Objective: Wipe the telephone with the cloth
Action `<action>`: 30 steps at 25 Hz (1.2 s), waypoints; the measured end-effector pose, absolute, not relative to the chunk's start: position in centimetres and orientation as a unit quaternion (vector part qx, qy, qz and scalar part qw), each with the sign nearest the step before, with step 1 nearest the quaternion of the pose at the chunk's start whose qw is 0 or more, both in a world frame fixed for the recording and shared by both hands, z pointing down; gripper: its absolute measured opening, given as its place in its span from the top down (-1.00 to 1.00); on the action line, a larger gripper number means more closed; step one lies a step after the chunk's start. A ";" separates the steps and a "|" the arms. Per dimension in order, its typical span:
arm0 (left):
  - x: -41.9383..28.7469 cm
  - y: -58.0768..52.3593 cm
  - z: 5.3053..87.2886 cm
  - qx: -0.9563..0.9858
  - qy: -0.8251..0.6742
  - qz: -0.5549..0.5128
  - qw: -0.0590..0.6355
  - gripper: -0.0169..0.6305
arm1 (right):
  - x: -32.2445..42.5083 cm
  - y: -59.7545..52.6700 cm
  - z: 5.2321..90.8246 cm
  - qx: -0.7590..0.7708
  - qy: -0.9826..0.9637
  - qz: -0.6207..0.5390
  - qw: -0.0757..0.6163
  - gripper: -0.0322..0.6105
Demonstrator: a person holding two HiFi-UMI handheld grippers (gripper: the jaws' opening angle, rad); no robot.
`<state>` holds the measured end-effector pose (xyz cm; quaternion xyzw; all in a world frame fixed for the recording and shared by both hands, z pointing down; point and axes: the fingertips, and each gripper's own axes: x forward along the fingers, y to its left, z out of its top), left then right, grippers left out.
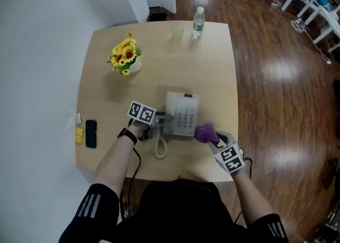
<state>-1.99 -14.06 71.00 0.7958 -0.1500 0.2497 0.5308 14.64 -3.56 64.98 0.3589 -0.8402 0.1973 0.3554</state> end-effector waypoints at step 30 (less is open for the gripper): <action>-2.3 -11.1 54.7 0.856 0.051 -0.083 0.508 0.67 | 14.2 -6.2 59.5 0.374 -0.867 0.191 0.270 0.43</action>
